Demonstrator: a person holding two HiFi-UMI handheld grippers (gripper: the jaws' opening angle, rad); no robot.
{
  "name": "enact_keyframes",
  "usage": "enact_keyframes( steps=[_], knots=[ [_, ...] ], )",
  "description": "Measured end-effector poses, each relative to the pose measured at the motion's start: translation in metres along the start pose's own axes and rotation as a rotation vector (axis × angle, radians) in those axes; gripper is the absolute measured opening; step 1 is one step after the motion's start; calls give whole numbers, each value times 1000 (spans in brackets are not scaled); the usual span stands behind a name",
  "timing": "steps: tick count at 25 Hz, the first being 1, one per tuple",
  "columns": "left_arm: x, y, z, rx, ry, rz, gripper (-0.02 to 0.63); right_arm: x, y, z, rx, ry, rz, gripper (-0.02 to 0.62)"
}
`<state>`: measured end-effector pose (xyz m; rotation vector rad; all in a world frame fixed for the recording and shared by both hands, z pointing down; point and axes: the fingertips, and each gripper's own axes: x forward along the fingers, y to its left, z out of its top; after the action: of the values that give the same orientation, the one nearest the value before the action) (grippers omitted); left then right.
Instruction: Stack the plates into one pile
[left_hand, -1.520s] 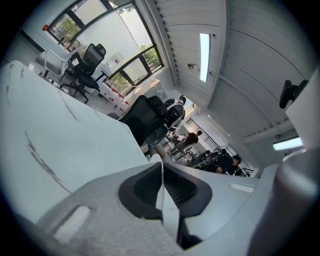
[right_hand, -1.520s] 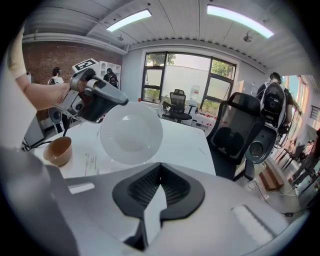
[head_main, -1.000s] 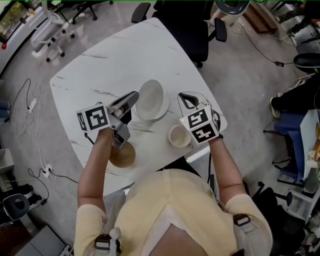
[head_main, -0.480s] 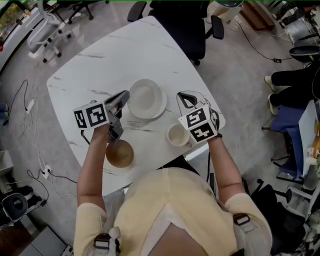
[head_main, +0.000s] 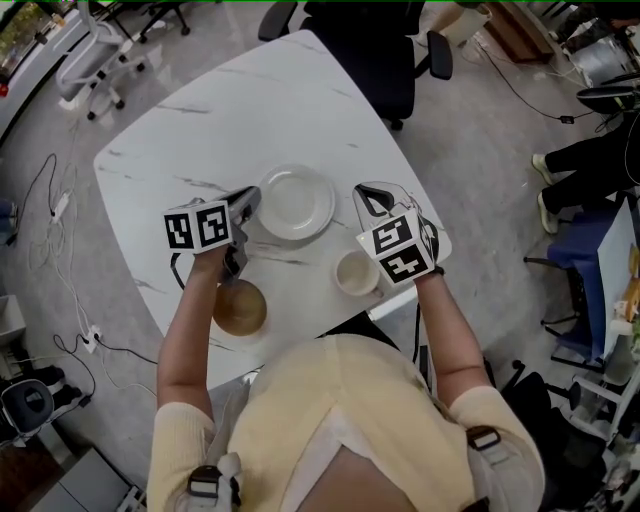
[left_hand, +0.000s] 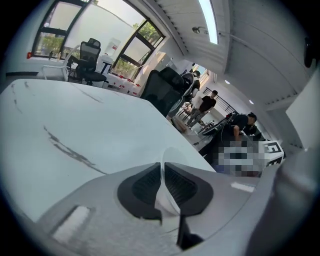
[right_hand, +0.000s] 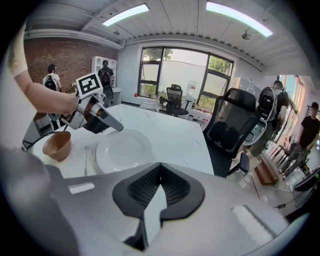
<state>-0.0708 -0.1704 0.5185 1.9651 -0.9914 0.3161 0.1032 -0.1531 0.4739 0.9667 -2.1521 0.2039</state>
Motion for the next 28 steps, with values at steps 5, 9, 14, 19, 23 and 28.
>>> enact_keyframes(
  steps=[5, 9, 14, 19, 23, 28],
  knots=[
    [8, 8, -8, 65, 47, 55, 37, 3, 2, 1, 0, 4, 9, 3],
    [8, 13, -7, 173, 84, 128, 40, 3, 1, 0, -1, 8, 11, 3],
    [12, 10, -8, 291, 133, 168, 43, 4, 3, 0, -2, 10, 18, 3],
    [15, 8, -12, 397, 166, 201, 43, 3, 4, 0, -2, 6, 18, 3],
    [14, 9, -10, 471, 155, 239, 8, 2, 5, 1, -2, 0, 15, 3],
    [7, 7, -5, 513, 117, 273, 6, -2, 3, -1, 4, -5, 10, 3]
  ],
)
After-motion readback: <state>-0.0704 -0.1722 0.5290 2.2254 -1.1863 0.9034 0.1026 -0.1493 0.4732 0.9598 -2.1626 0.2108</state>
